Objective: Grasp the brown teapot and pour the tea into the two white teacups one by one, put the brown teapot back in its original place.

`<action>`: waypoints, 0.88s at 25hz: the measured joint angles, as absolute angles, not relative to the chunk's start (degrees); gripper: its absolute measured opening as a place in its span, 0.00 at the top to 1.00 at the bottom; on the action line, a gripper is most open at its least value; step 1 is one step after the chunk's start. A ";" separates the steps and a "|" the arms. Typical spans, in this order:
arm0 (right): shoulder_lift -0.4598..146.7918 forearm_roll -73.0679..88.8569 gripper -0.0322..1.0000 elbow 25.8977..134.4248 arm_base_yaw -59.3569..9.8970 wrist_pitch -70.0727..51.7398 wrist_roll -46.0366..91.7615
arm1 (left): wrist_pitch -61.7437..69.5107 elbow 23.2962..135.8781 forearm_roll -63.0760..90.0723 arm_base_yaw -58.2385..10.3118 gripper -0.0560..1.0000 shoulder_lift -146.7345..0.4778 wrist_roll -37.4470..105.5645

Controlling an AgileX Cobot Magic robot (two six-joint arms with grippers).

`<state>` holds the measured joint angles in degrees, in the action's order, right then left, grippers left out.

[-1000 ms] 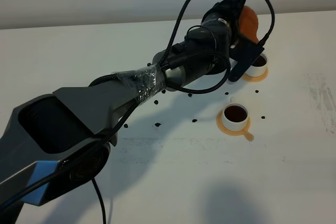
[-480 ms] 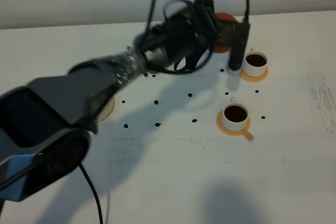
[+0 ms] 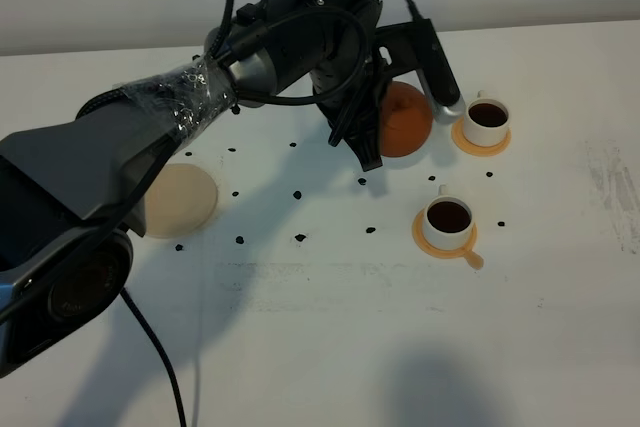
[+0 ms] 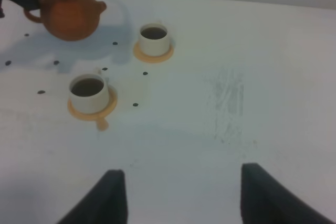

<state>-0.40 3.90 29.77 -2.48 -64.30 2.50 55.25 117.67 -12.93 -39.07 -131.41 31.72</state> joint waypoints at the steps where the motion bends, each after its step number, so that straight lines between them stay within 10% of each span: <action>1: -0.40 3.90 0.52 29.77 -2.48 -64.30 2.50 | 55.57 117.67 -12.93 -39.00 0.83 -131.41 29.74; 22: -0.40 3.90 0.52 29.77 -2.48 -64.30 2.50 | 53.71 117.75 -8.99 -38.78 0.83 -137.54 20.10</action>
